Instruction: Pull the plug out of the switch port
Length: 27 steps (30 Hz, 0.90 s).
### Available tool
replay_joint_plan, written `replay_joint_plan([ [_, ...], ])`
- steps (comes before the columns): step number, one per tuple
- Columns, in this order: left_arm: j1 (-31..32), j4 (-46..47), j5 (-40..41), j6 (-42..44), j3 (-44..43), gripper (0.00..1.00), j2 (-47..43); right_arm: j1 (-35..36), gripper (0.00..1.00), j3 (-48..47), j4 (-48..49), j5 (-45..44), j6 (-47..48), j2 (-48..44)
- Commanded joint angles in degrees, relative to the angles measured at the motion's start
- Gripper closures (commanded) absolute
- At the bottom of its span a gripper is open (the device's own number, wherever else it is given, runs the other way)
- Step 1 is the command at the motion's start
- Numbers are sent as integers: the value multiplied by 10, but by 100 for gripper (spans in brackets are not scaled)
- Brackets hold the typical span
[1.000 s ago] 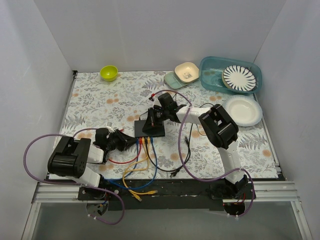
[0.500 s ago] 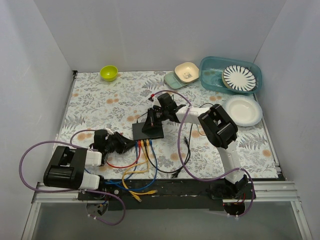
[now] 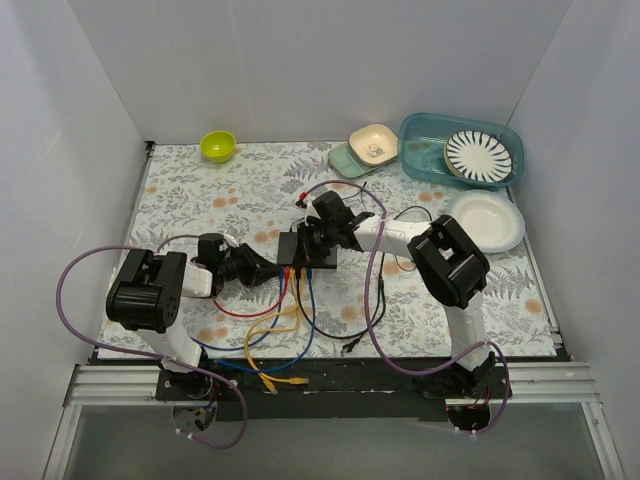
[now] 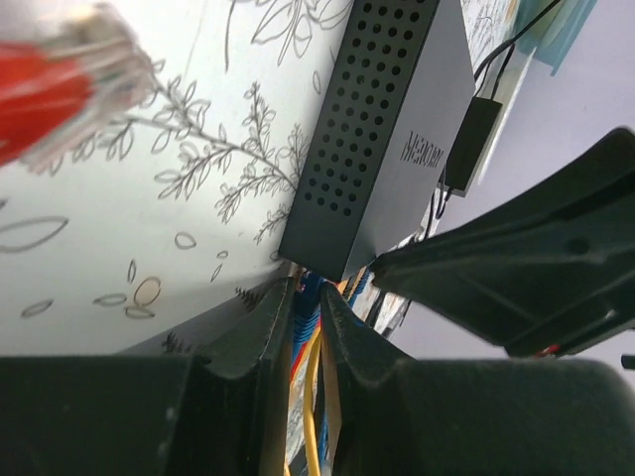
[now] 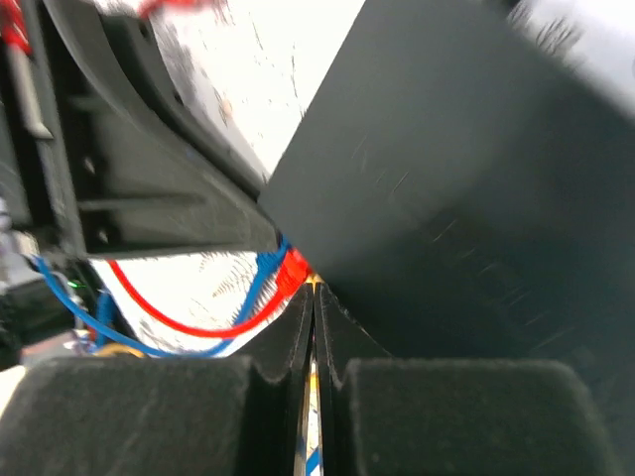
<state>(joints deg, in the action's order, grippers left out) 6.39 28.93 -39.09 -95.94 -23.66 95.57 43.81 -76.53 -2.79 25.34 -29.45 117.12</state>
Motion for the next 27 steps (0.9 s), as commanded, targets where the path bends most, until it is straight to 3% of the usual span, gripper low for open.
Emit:
replay_joint_plan([
  [1, -2, -64, 22, 33, -16, 100, 12, 15, 93, 16, -40, -40, 34, -17],
  [16, -2, -128, 6, 74, 15, 100, -28, 14, 93, -83, -57, -61, 9, 72],
  [27, -2, -185, -11, 85, 34, 100, -53, 10, 93, -85, -39, -66, -22, 84],
])
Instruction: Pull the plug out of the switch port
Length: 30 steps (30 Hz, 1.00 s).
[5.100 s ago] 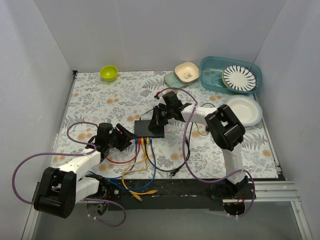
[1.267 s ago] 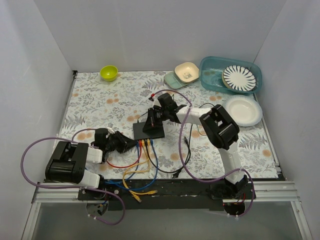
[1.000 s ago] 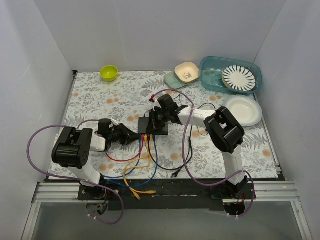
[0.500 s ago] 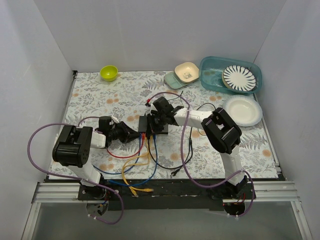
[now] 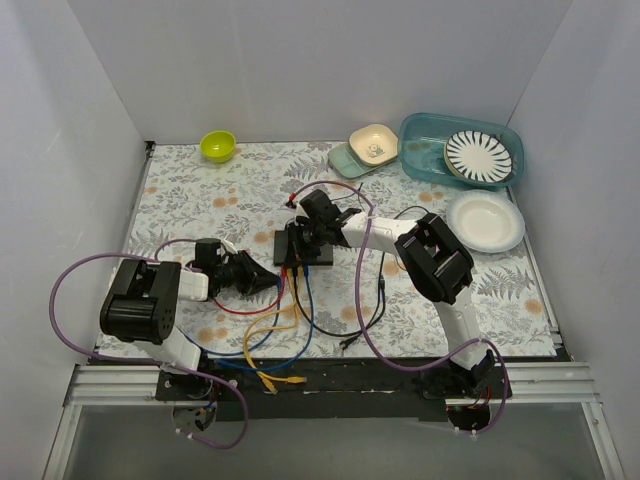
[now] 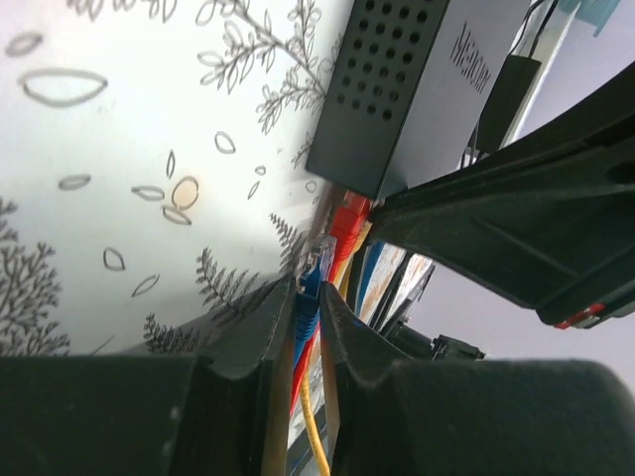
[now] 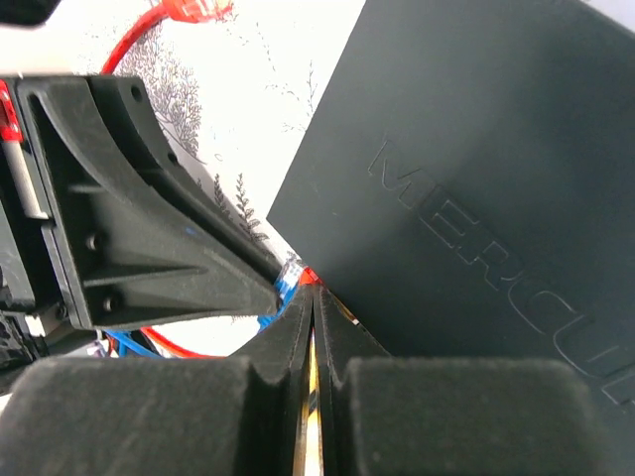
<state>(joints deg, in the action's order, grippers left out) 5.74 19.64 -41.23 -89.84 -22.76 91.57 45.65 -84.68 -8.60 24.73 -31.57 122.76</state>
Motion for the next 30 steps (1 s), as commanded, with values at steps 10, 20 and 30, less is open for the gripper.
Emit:
replay_joint_plan([
  [10, -56, -363, 244, 66, -96, 100, -185, -9, 93, 49, 27, -79, 5, -52],
  [20, -135, -382, 250, 78, -119, 52, -179, -11, 86, 50, 25, -75, 25, -100],
  [30, -87, -133, 46, -25, -69, 43, -201, -76, 85, -14, 33, -45, -35, -20],
])
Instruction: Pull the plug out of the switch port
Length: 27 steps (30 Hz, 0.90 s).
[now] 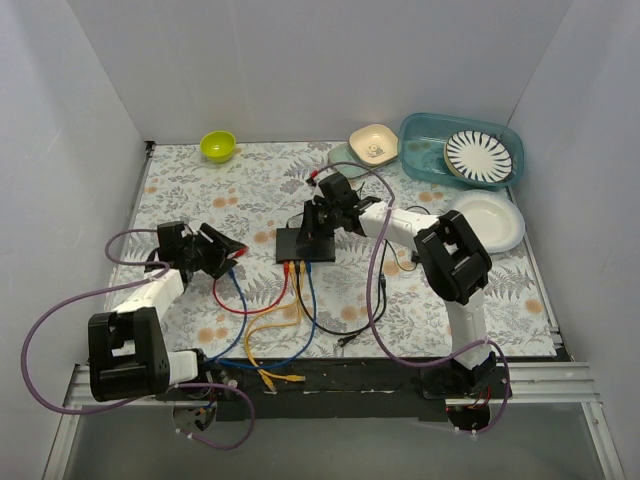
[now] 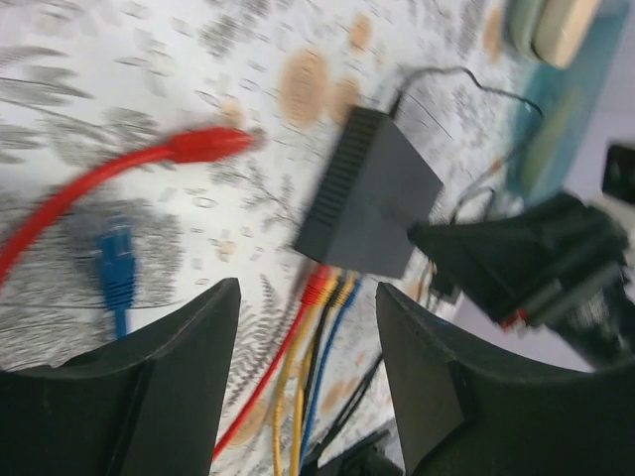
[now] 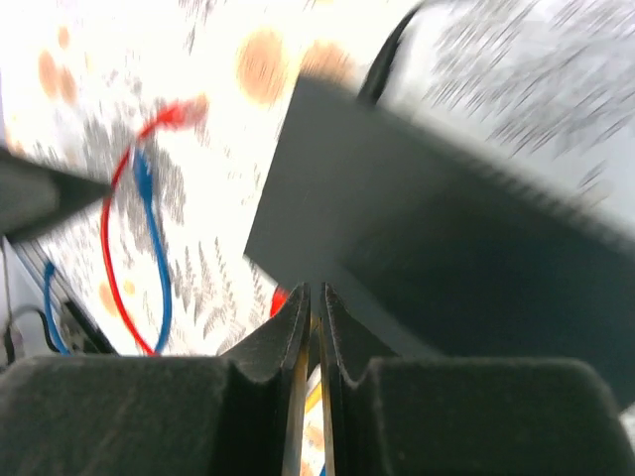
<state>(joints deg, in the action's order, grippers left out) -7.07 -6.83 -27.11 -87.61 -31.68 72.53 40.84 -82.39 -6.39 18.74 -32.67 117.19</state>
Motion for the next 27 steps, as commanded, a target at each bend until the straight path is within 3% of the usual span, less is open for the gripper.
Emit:
replay_joint_plan([
  [1, 53, 139, -96, -48, 21, 44, -8, -33, 85, -41, 9, 15, -26, 42],
  [9, 160, 226, -98, -69, 36, 53, 70, -38, 87, -57, -6, 20, -21, 79],
  [14, 174, 248, -91, -69, 54, 61, 105, -38, 87, -27, 0, 19, -21, 67],
  [27, 175, 264, -22, -69, 51, 61, 180, -38, 88, 1, 9, 25, -13, 54],
])
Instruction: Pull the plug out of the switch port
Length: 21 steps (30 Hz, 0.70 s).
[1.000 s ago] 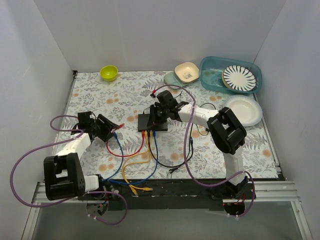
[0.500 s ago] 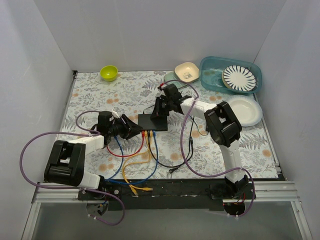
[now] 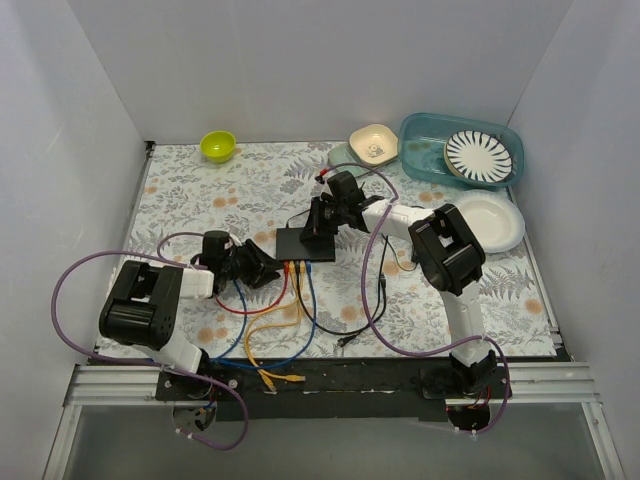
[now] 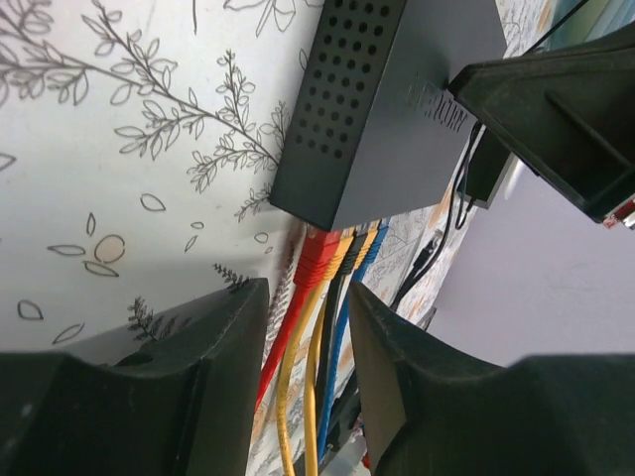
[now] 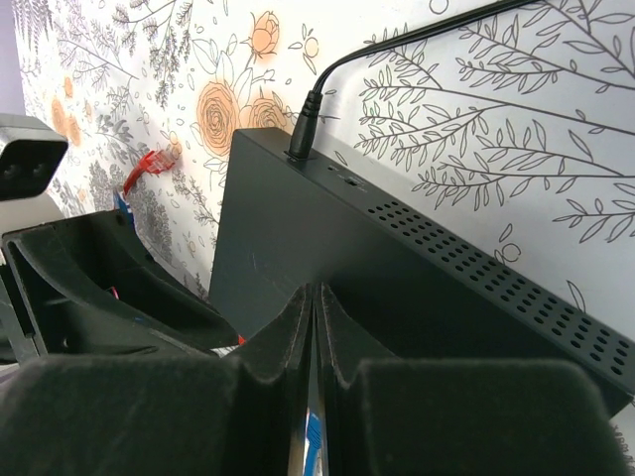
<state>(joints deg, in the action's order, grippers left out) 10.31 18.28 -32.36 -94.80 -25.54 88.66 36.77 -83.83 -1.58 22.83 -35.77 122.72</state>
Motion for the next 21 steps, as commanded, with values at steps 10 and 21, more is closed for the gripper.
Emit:
replay_joint_plan([
  [10, 2, 92, 36, -27, -4, 62, 70, 2, 88, 16, -40, -9, 21, 4],
  [21, 4, 102, 44, -34, -8, 73, 95, 2, 88, 15, -38, -2, 25, 9],
])
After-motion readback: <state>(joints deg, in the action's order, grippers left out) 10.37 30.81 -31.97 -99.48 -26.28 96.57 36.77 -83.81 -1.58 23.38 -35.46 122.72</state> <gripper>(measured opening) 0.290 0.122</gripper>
